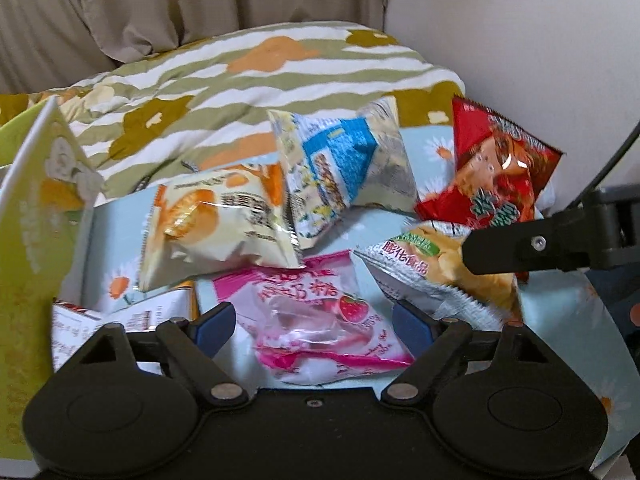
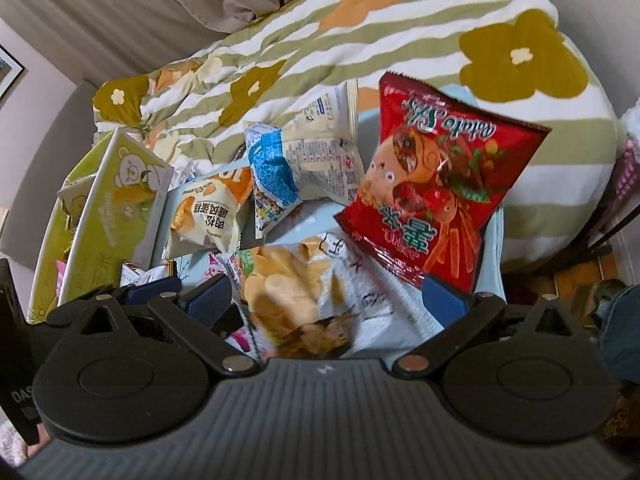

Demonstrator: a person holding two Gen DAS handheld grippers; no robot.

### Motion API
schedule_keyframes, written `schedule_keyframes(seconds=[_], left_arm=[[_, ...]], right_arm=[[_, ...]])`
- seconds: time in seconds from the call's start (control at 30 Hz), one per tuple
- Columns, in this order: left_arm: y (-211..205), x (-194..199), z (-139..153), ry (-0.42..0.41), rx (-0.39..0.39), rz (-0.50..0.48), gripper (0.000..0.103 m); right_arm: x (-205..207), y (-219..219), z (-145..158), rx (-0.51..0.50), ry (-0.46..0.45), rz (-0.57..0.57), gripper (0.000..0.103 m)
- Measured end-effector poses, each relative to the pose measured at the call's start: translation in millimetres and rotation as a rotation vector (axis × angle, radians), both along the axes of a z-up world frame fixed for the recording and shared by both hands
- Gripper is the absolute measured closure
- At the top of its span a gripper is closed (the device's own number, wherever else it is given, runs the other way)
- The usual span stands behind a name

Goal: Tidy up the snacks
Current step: 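Grasp the pink strawberry candy bag with the left tool while the right tool grasps a potato-chip bag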

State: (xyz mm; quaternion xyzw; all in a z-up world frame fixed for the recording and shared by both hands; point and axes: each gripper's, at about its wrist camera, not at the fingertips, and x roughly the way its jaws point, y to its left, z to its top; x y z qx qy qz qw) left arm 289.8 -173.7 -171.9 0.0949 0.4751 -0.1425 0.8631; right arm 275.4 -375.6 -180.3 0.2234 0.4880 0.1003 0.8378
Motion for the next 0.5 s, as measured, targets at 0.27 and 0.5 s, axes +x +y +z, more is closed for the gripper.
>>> schedule_keyframes(seconds=[0.27, 0.5], left_arm=[[-4, 5, -16, 0.040, 0.016, 0.009, 0.025], [-3, 2, -16, 0.050, 0.017, 0.003, 0.037]], right_arm=[[5, 1, -9, 0.019, 0.025, 0.014, 0.000], [8, 16, -5, -0.044, -0.003, 0.094, 0.000]])
